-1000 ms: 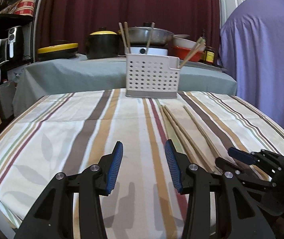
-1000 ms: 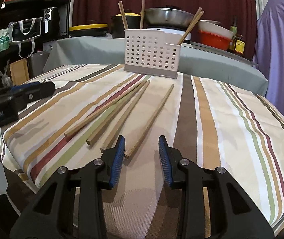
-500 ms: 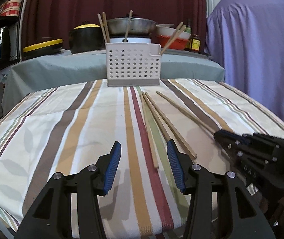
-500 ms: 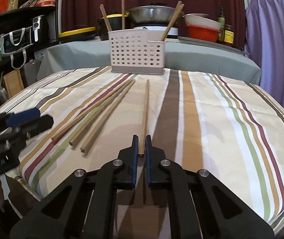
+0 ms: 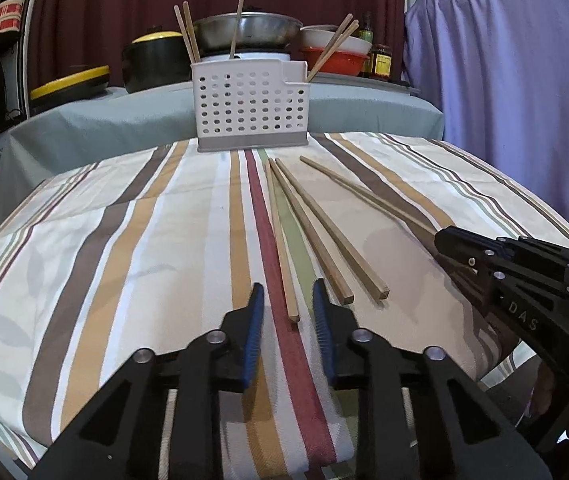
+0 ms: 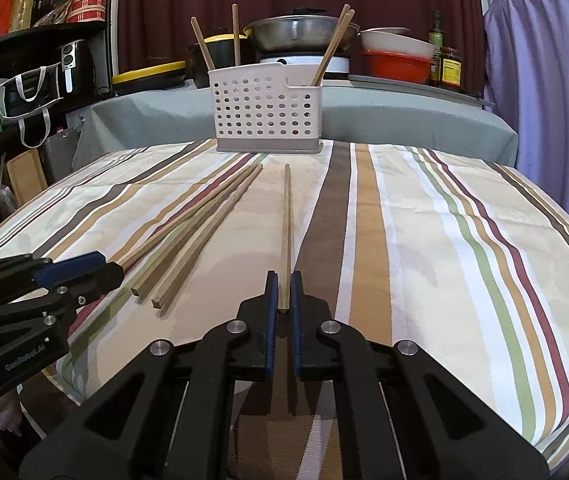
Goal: Organize utensils
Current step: 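Close the left tool on a chopstick while the right tool grasps another, then lift both chopsticks upright and carry them over the white holder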
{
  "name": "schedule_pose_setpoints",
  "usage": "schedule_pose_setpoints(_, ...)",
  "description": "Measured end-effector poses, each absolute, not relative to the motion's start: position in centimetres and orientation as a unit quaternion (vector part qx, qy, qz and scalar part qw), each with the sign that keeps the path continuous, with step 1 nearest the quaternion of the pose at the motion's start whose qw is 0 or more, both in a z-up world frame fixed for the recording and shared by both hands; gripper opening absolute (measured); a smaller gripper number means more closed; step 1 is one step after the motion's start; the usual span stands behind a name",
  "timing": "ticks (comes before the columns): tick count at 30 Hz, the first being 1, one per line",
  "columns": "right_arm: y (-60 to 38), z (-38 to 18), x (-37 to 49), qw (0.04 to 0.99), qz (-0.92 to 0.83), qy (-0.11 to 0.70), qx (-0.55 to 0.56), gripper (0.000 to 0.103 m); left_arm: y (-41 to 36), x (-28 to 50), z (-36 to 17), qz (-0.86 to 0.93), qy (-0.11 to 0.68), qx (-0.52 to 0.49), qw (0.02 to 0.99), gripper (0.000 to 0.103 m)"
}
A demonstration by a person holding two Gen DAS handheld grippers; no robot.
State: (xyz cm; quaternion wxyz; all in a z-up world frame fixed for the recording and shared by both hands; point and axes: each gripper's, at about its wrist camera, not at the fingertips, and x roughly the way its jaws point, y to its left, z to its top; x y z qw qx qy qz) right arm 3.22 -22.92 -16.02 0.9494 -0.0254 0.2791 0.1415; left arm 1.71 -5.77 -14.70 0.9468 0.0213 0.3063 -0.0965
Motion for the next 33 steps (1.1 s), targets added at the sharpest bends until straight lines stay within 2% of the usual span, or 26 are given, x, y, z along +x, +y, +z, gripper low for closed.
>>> schedule_pose_setpoints(7,-23.0,-16.0,3.2,0.95,0.141,0.279,-0.025,0.006,-5.8,2.0,-14.9,-0.096,0.313,0.019,0.945,0.008)
schedule_pose_setpoints(18,-23.4,-14.1,2.6,0.96,0.133,0.245,-0.034,0.006,-4.7,1.5,-13.6,-0.077,0.286,0.011,0.955,0.006)
schedule_pose_setpoints(33,-23.1,-7.6,1.1,0.978,0.13,0.149,-0.06,0.006,-3.0,-0.3,-6.7,-0.054,0.174,0.003,0.983,0.006)
